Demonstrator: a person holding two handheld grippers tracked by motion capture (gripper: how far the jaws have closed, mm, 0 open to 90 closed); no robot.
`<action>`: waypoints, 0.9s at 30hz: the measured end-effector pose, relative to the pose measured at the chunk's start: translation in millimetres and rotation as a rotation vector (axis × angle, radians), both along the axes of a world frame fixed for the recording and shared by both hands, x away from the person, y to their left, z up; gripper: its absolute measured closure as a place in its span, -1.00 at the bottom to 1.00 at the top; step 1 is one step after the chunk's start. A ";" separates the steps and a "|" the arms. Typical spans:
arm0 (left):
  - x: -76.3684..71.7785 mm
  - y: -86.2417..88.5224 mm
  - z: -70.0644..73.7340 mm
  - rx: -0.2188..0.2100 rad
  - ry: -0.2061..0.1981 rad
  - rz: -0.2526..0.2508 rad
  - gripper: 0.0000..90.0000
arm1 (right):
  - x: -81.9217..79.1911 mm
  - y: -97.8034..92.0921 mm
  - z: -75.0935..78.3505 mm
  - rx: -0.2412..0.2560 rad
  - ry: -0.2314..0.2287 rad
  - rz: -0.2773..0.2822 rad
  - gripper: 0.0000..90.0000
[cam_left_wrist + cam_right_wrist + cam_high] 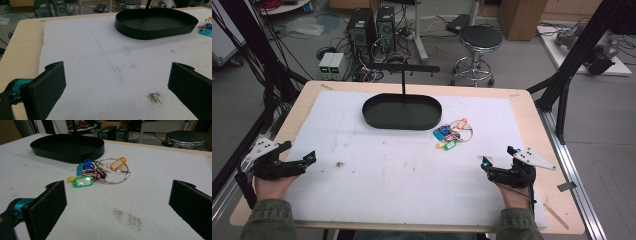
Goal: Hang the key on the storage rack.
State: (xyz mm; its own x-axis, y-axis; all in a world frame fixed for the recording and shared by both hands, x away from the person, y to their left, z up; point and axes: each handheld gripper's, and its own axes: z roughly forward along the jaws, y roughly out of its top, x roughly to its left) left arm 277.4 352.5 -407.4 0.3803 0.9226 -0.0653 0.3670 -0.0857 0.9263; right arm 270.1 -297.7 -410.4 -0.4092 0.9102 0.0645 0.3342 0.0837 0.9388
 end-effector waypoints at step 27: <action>1.4 -0.8 -1.4 -0.020 0.015 -0.023 -0.95 | 2.1 0.9 -0.9 0.002 0.024 0.002 -0.99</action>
